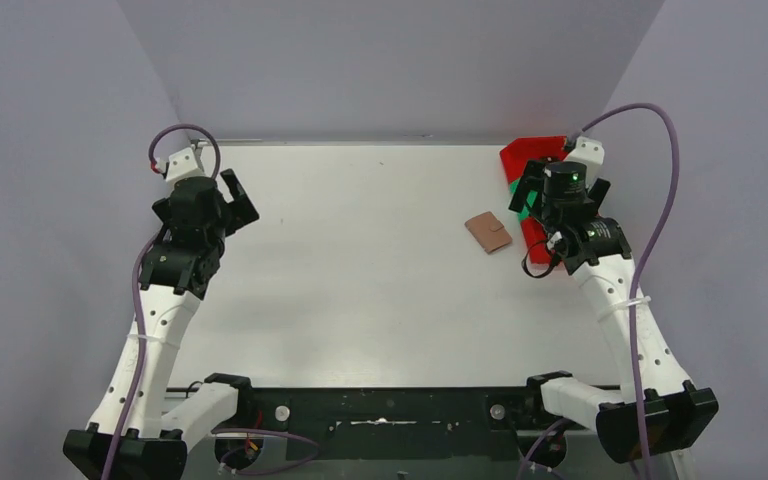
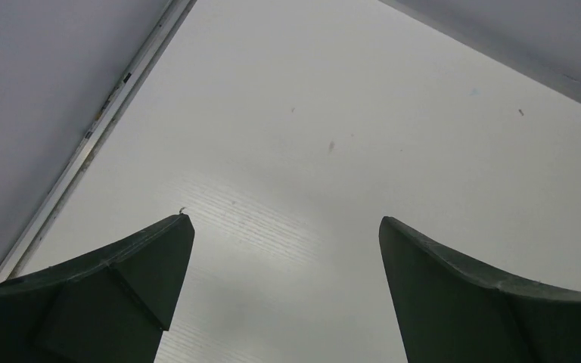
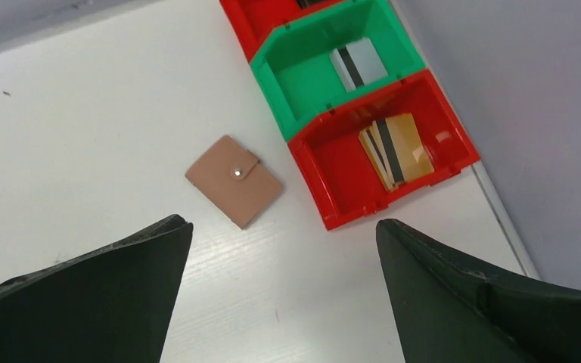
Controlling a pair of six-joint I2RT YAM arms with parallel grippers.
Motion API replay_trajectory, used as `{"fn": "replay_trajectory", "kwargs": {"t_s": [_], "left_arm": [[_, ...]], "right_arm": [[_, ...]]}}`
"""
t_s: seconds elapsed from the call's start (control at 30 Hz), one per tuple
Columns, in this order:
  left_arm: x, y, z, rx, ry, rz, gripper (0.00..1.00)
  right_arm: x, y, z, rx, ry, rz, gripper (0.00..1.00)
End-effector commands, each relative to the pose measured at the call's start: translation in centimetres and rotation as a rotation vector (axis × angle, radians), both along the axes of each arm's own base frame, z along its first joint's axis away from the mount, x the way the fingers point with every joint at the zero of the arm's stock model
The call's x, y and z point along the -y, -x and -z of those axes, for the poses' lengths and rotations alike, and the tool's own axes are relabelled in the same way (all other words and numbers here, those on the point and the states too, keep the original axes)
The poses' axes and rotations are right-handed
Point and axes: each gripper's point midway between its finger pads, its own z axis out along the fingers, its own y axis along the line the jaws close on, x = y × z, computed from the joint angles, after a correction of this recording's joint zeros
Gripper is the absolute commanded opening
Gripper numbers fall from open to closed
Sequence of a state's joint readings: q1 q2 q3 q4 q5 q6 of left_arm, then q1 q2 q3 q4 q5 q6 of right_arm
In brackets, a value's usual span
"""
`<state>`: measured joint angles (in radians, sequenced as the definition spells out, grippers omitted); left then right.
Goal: Take the credit cards out of the card holder
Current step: Move the card holder to the center of the board.
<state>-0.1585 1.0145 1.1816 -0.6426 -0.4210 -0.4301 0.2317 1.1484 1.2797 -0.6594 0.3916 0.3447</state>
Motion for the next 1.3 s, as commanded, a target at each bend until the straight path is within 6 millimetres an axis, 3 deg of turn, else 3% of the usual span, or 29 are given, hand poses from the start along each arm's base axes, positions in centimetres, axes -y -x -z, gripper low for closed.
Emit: {"fn": "replay_trajectory", "kwargs": {"t_s": [0.0,0.1,0.27,0.53,0.73,0.93,1.1,1.27], "left_arm": [[-1.3,-0.6,-0.1,0.070,-0.023,-0.063,0.97],[-1.7,-0.6,2.0,0.034,-0.039,-0.082,0.97],[-0.8,-0.8,5.1,-0.026,-0.041,-0.006,0.97],[1.1,-1.1,8.7,-0.176,0.057,0.131,0.97],[2.3,-1.2,12.0,-0.281,0.145,0.221,0.97],[2.8,-0.9,11.0,-0.155,0.152,0.282,0.97],[2.7,-0.1,9.7,-0.040,0.123,0.300,0.97],[2.0,0.6,10.0,-0.009,0.075,0.283,0.97]], "right_arm": [[0.1,0.5,1.7,0.006,-0.120,-0.033,0.98],[0.7,1.0,4.3,-0.046,-0.169,-0.028,0.98],[0.6,1.5,7.4,-0.116,-0.254,-0.036,0.98],[-2.4,1.1,8.7,-0.144,-0.380,-0.160,0.98],[-3.4,0.7,10.5,-0.240,-0.404,-0.132,0.98],[-3.3,-0.8,13.3,-0.384,-0.329,-0.071,0.98],[-1.9,-3.4,14.6,-0.435,-0.209,0.020,0.98],[-0.9,-6.3,15.8,-0.456,-0.102,0.041,0.98]]}}
